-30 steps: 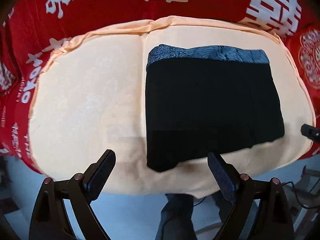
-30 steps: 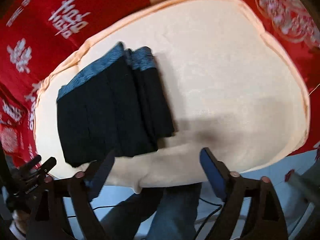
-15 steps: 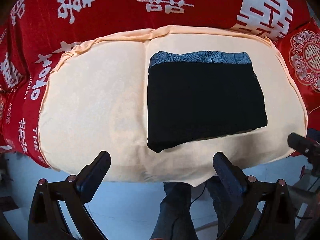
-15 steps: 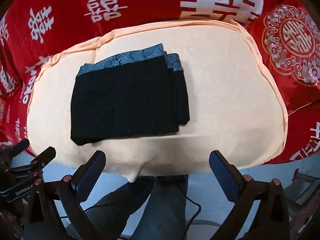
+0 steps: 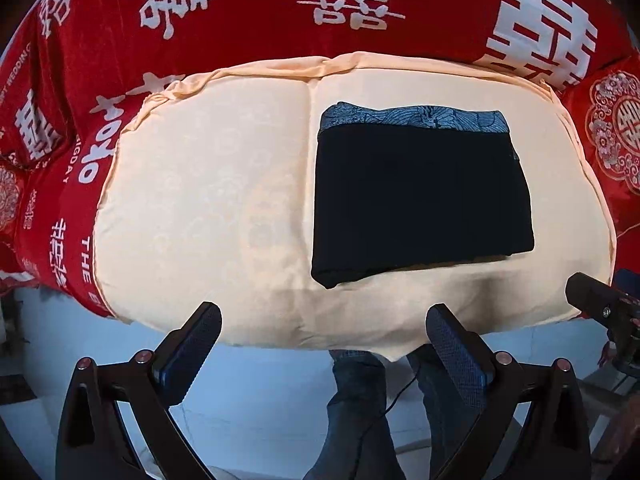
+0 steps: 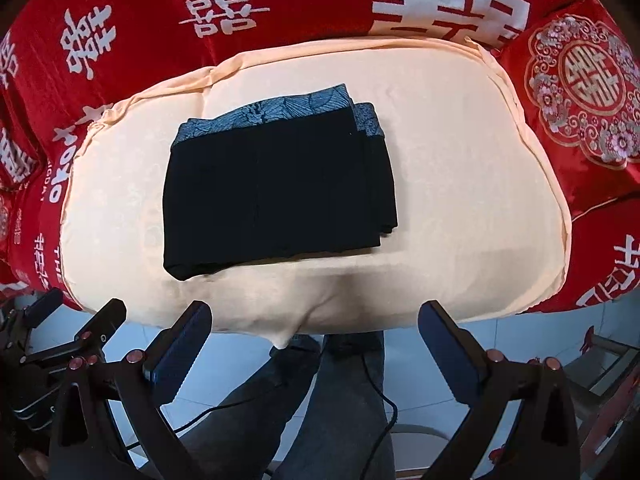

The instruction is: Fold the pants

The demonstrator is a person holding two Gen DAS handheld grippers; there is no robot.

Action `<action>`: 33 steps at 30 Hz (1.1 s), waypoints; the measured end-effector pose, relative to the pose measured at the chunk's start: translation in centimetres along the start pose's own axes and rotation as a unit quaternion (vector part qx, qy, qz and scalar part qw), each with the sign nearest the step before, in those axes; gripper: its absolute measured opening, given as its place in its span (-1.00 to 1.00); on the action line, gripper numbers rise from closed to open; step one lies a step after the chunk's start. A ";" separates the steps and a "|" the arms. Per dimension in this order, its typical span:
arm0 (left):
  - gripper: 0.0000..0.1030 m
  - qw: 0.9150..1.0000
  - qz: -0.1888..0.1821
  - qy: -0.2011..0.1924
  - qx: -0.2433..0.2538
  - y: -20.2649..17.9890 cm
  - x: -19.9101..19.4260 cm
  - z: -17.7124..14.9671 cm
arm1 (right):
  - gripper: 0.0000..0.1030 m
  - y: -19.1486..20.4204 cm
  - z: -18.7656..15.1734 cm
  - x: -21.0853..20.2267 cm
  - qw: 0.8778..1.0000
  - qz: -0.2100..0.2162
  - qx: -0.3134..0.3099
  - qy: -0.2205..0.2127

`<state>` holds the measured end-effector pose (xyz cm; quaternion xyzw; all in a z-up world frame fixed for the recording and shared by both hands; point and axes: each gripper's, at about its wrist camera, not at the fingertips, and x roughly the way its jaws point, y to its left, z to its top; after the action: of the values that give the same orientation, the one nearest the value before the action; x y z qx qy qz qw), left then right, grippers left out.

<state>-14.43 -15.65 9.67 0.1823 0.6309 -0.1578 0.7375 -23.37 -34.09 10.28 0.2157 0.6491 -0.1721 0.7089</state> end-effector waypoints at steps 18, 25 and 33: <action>1.00 1.000 -0.004 -0.002 0.002 -0.4 -1.0 0.7 | 1.00 0.5 0.2 -0.3 1.000 -0.008 -0.007 0.004; 1.00 1.000 -0.001 -0.003 0.007 -0.5 -1.2 0.6 | 1.00 0.8 0.3 -0.6 1.000 -0.011 -0.012 -0.001; 1.00 1.000 -0.001 -0.006 0.014 -0.8 -1.3 0.3 | 1.00 0.8 0.4 -0.6 1.000 -0.012 -0.013 -0.001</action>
<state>-14.74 -16.50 10.96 0.1910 0.6247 -0.1688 0.7381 -22.69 -33.58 10.95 0.1981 0.6529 -0.1721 0.7106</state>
